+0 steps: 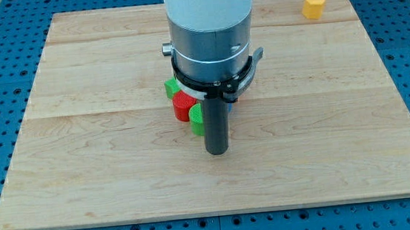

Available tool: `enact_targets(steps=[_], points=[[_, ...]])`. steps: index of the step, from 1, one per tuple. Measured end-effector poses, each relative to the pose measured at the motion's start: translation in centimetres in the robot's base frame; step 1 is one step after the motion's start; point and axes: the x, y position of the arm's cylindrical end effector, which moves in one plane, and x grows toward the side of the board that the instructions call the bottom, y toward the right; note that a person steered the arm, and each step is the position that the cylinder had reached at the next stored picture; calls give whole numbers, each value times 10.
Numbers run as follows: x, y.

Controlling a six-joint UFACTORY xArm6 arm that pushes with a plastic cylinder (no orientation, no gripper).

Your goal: Move your arm towards group of blocks

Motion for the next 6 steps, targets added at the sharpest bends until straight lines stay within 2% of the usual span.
enact_targets(steps=[1, 3, 6], points=[[2, 2], [10, 90], [-1, 73]])
